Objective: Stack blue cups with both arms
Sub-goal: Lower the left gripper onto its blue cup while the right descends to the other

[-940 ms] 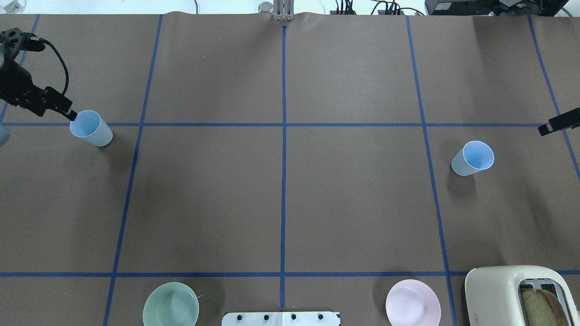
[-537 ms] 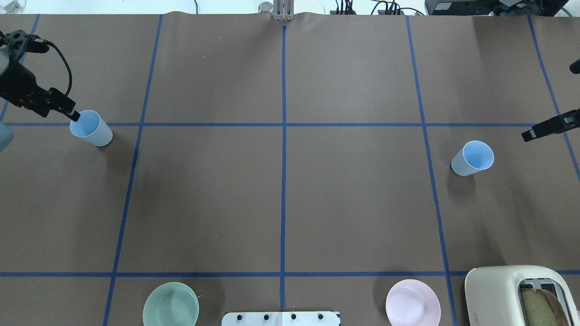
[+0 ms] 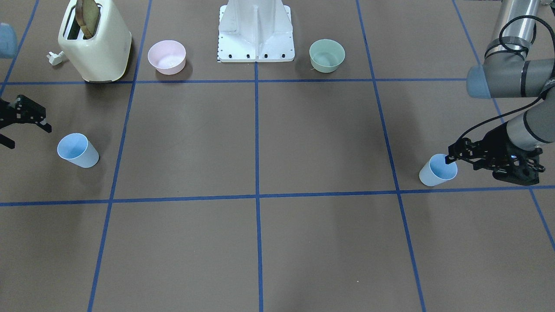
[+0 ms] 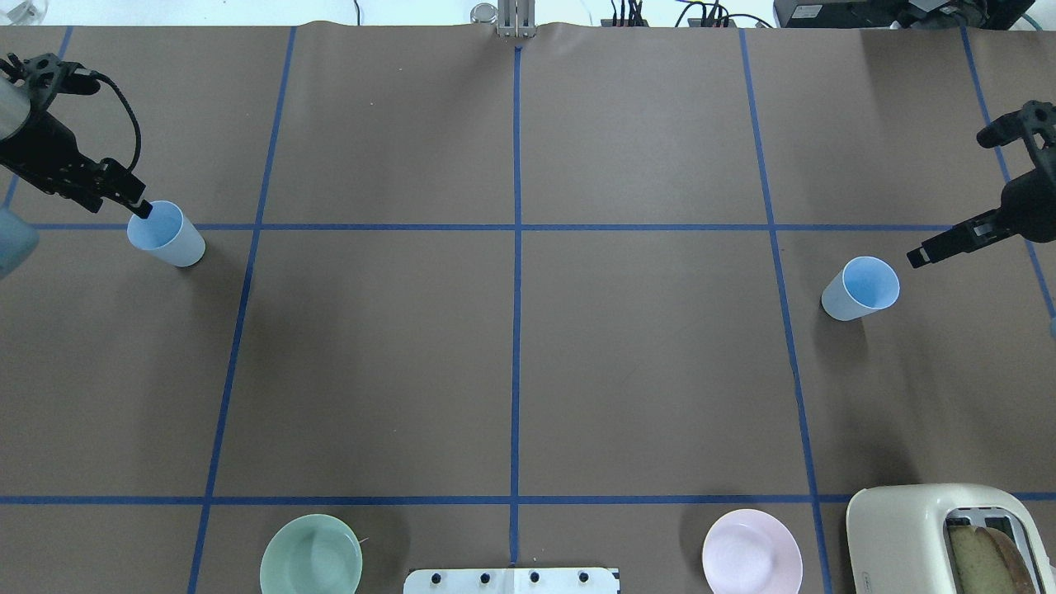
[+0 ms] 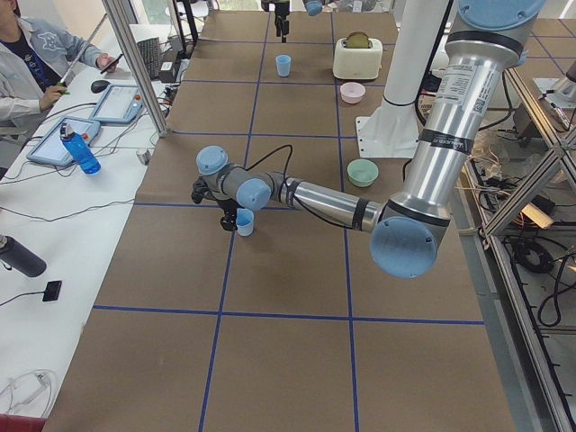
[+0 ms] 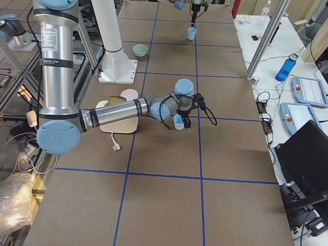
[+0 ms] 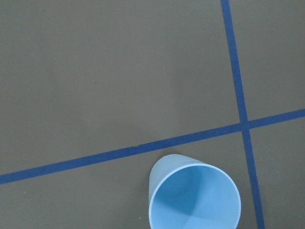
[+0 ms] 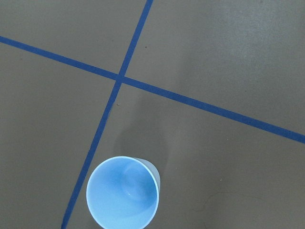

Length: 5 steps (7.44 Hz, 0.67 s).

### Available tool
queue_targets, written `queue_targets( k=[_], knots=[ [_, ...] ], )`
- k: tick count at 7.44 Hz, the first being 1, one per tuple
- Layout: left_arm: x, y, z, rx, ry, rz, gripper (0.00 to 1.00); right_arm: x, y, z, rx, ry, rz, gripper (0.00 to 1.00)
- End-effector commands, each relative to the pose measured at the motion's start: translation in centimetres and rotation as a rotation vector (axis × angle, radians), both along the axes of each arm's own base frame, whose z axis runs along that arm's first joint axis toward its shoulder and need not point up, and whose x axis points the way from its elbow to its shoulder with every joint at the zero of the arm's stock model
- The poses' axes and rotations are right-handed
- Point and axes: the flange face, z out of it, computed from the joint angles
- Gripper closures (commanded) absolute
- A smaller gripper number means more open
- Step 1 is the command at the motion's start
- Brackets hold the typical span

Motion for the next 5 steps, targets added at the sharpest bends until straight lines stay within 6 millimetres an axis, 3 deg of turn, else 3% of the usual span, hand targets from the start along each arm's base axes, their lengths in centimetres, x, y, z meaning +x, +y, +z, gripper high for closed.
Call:
queue_targets(
  k=[1,3,5],
  knots=[
    [0.7,-0.6,0.3,-0.01,-0.005,0.007,0.16,-1.3,-0.4,-0.2,0.008,0.009,-0.013,0.01],
    [2.0,-0.3,1.5,-0.03,-0.013,0.027,0.2,-1.8,-1.0,0.2,0.006,0.022,-0.011,0.01],
    [2.0,-0.1,1.8,-0.03,-0.015,0.033,0.28,-2.5,-0.9,0.4,0.01,0.037,-0.016,0.01]
  ],
)
